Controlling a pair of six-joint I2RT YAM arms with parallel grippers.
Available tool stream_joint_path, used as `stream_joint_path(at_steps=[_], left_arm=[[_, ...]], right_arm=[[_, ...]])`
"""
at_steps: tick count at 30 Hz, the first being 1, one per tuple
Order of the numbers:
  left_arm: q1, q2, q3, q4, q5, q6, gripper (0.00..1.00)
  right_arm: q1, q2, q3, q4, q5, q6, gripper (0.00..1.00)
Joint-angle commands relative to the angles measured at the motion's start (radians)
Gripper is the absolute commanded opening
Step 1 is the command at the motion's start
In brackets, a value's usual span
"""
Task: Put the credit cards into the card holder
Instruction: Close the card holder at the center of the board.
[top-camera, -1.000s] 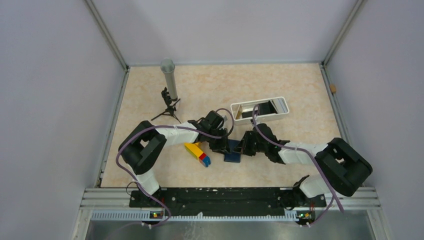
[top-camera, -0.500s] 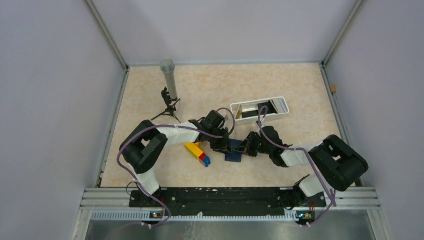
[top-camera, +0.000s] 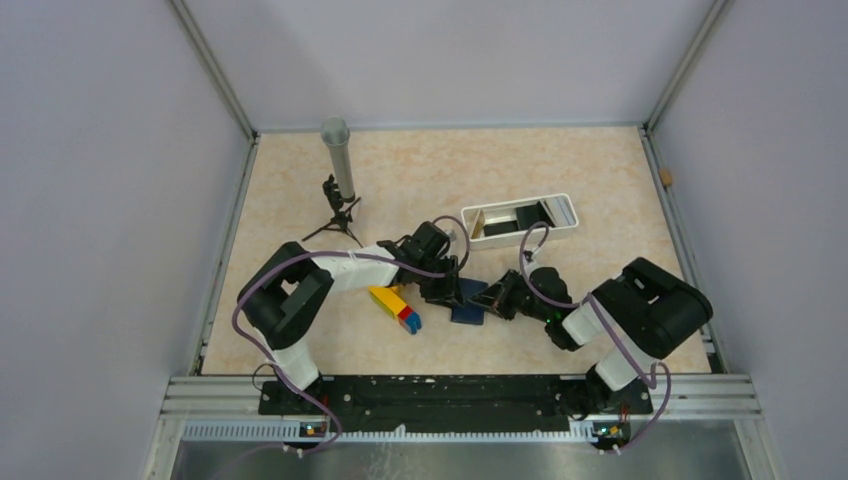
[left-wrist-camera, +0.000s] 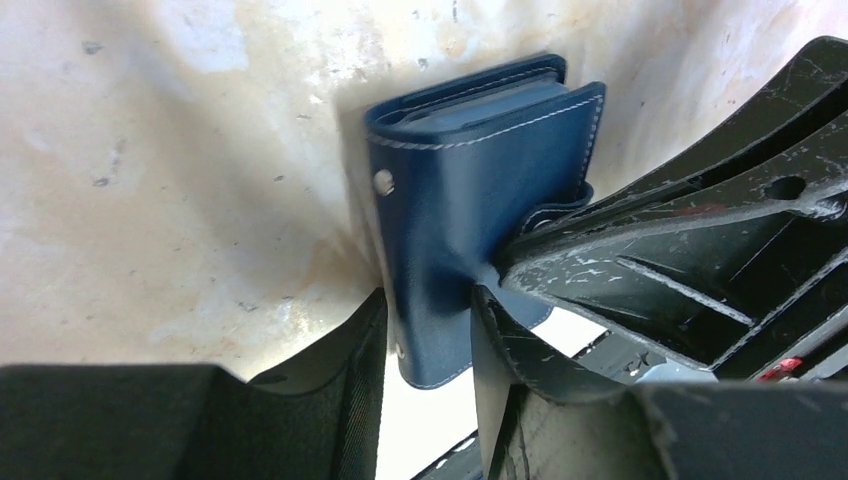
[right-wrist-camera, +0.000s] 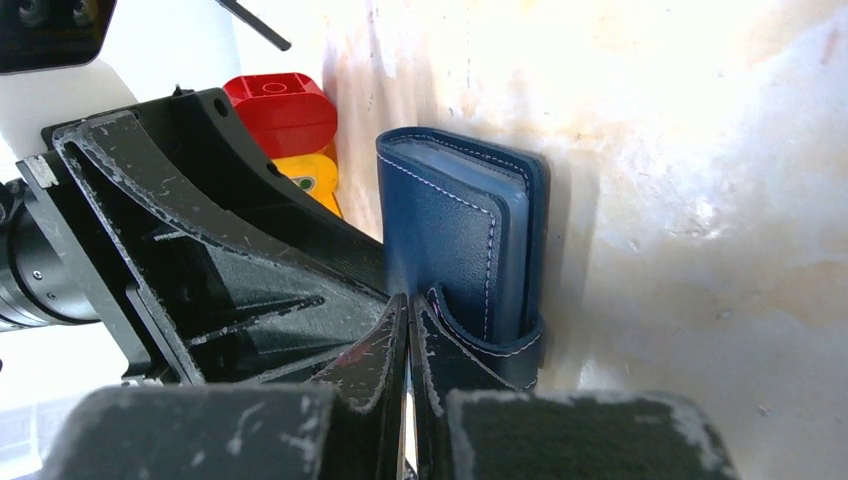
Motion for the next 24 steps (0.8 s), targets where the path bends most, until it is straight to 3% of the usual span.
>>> stream_joint_path(at_steps=[1,8,16,20,24], left_arm=[[0.018,-0.061,-0.021,-0.058,-0.082,0.022,0.37],[0.03,-0.147,-0.01,-0.048,-0.103,0.033,0.43],[0.036,-0.182,0.048,-0.063,-0.127,0.116,0.52],[0.038,-0.192,0.068,-0.053,-0.156,0.149,0.56],[0.042,-0.182,0.085,-0.048,-0.153,0.165,0.62]], right_arm=[[-0.024,0.042,-0.116,-0.281,0.138,-0.046,0.0],[-0.024,-0.125,-0.025,-0.402,0.094,-0.166,0.0],[-0.025,-0.238,0.322,-0.741,0.02,-0.435,0.01],[-0.03,-0.277,0.434,-0.896,0.03,-0.511,0.15],[-0.032,-0.31,0.512,-1.08,0.147,-0.548,0.26]])
